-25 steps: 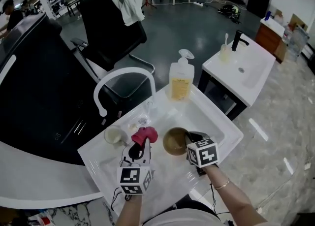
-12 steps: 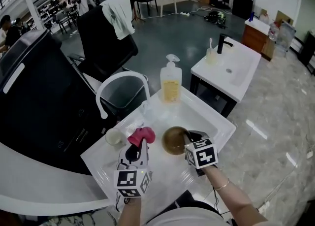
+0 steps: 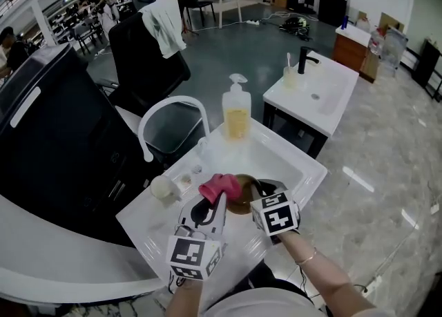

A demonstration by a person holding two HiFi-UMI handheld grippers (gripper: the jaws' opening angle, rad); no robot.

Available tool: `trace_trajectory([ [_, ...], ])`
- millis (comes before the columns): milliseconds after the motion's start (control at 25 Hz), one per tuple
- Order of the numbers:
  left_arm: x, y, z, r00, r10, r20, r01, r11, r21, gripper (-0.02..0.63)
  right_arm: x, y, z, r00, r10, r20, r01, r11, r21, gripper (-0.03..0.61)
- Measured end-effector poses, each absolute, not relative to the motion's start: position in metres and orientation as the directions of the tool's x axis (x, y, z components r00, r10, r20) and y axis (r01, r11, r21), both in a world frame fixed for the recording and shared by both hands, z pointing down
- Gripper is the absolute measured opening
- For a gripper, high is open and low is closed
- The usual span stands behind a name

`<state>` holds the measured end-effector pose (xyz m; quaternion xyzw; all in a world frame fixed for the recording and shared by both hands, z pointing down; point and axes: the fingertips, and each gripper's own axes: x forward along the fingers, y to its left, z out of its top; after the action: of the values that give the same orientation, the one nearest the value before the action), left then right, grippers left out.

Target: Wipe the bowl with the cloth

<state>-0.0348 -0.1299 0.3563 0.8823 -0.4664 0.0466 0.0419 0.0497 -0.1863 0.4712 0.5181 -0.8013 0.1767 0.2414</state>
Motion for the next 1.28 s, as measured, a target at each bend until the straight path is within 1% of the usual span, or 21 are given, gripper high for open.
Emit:
trace_trajectory([
  [120, -0.023, -0.124, 0.379, 0.574, -0.790, 0.215, -0.807, -0.590, -0.018, 0.048, 0.040, -0.180, 0.464, -0.348, -0.754, 0.557, -0.912, 0.411, -0.013, 0.015],
  [280, -0.014, -0.124, 0.409, 0.553, -0.762, 0.335, -0.800, -0.598, -0.040, 0.048, 0.029, -0.172, 0.454, -0.356, -0.766, 0.535, -0.904, 0.428, 0.011, 0.015],
  [520, -0.008, -0.133, 0.431, 0.541, -0.735, 0.410, -0.792, -0.609, -0.047, 0.048, 0.019, -0.162, 0.451, -0.360, -0.766, 0.532, -0.882, 0.465, 0.073, 0.017],
  [680, -0.005, -0.139, 0.445, 0.536, -0.713, 0.452, -0.781, -0.622, -0.055, 0.046, 0.014, -0.156, 0.464, -0.392, -0.730, 0.560, -0.866, 0.499, 0.044, 0.018],
  [800, -0.008, -0.145, 0.449, 0.537, -0.714, 0.449, -0.787, -0.616, -0.038, 0.048, 0.014, -0.157, 0.471, -0.394, -0.721, 0.570, -0.862, 0.504, 0.042, 0.018],
  [920, -0.015, -0.151, 0.446, 0.522, -0.740, 0.423, -0.808, -0.588, -0.032, 0.048, 0.014, -0.163, 0.473, -0.383, -0.726, 0.572, -0.862, 0.503, 0.061, 0.018],
  [1080, -0.035, -0.157, 0.440, 0.471, -0.787, 0.398, -0.856, -0.518, -0.010, 0.048, 0.018, -0.170, 0.480, -0.368, -0.724, 0.583, -0.877, 0.479, 0.041, 0.017],
  [1280, -0.066, -0.154, 0.436, 0.404, -0.821, 0.403, -0.904, -0.425, 0.042, 0.048, 0.024, -0.180, 0.487, -0.357, -0.719, 0.596, -0.890, 0.456, 0.018, 0.018],
])
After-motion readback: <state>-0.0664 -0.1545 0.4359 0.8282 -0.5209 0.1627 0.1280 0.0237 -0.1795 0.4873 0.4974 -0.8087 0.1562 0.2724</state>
